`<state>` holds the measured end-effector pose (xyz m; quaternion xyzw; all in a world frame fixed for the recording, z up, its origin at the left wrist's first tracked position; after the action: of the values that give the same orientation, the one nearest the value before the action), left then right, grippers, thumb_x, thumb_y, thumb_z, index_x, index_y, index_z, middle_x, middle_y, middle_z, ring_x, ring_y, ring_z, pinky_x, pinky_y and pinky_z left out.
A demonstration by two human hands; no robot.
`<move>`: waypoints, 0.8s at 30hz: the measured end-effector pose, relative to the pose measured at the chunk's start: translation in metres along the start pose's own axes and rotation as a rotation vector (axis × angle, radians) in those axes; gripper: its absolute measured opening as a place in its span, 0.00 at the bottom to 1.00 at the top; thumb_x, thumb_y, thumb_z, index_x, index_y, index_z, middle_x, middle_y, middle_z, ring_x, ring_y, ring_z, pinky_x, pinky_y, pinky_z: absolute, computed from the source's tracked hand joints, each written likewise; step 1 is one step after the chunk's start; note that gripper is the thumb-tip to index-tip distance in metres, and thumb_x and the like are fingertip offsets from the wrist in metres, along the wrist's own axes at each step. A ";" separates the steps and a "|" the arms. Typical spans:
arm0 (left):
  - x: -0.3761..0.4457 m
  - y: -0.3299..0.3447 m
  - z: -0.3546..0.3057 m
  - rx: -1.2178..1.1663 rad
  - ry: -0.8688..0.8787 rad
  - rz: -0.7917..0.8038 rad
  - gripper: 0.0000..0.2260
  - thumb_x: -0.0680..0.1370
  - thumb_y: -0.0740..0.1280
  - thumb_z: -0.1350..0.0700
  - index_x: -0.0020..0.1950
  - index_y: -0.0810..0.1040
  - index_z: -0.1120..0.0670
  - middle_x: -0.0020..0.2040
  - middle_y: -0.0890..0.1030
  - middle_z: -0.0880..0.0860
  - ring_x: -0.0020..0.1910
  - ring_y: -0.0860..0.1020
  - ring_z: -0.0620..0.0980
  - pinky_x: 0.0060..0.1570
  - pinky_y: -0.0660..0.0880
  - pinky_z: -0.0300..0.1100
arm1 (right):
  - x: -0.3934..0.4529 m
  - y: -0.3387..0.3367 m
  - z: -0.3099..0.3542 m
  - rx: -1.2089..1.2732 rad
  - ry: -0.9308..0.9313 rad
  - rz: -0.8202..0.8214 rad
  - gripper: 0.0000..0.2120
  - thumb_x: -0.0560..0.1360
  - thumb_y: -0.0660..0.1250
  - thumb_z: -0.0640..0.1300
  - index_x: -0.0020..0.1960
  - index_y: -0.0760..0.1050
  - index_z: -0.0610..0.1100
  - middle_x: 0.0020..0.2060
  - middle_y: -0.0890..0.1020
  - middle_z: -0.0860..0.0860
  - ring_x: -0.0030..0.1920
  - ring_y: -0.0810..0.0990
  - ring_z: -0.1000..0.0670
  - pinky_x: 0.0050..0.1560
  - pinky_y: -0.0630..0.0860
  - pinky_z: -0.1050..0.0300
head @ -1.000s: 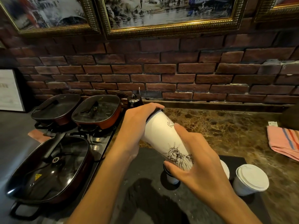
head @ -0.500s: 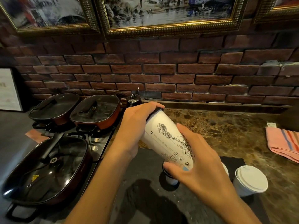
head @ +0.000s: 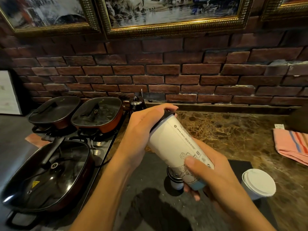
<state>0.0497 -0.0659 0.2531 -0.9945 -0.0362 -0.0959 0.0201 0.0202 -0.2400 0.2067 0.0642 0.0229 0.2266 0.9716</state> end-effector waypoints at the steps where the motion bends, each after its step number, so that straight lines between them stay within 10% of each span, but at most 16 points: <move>1: 0.000 0.000 0.000 0.004 0.006 0.002 0.17 0.80 0.59 0.51 0.59 0.83 0.56 0.53 0.84 0.59 0.52 0.83 0.62 0.54 0.77 0.63 | 0.000 0.000 -0.001 0.047 0.032 0.006 0.30 0.65 0.73 0.56 0.66 0.76 0.54 0.54 0.84 0.44 0.41 0.84 0.51 0.29 0.77 0.63; 10: -0.005 -0.007 0.004 -0.132 0.047 0.040 0.20 0.78 0.64 0.47 0.69 0.75 0.51 0.61 0.82 0.52 0.57 0.82 0.50 0.51 0.79 0.46 | 0.002 0.005 0.006 0.302 0.108 0.011 0.29 0.59 0.78 0.61 0.58 0.80 0.54 0.46 0.85 0.40 0.31 0.81 0.43 0.21 0.72 0.61; 17: -0.021 0.013 0.020 -0.505 -0.008 0.025 0.26 0.61 0.82 0.45 0.57 0.80 0.47 0.48 0.85 0.52 0.46 0.84 0.50 0.40 0.82 0.46 | -0.002 0.032 0.000 0.983 0.407 0.138 0.34 0.49 0.86 0.50 0.51 0.85 0.38 0.43 0.81 0.35 0.25 0.76 0.43 0.16 0.71 0.61; 21: -0.021 0.005 0.021 -0.452 -0.042 -0.116 0.20 0.63 0.79 0.56 0.53 0.82 0.49 0.48 0.85 0.55 0.46 0.83 0.55 0.43 0.82 0.51 | 0.000 0.027 -0.009 0.561 0.311 -0.060 0.23 0.63 0.76 0.59 0.54 0.82 0.49 0.45 0.84 0.40 0.30 0.81 0.41 0.19 0.74 0.58; 24: -0.021 0.000 0.017 -0.324 -0.036 -0.201 0.18 0.62 0.79 0.54 0.50 0.82 0.47 0.47 0.86 0.53 0.45 0.85 0.53 0.39 0.81 0.45 | 0.001 0.023 -0.004 -0.098 0.050 -0.196 0.29 0.59 0.73 0.63 0.58 0.69 0.69 0.50 0.79 0.68 0.49 0.82 0.59 0.35 0.81 0.63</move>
<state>0.0323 -0.0661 0.2329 -0.9777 -0.1196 -0.0839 -0.1508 0.0105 -0.2184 0.2061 0.0082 0.0423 0.1327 0.9902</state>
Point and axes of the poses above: each hand's wrist, its own x-axis towards the middle knuckle, its own y-axis out of the palm, z = x × y, the point moved 3 cm from there along x, towards the middle knuckle
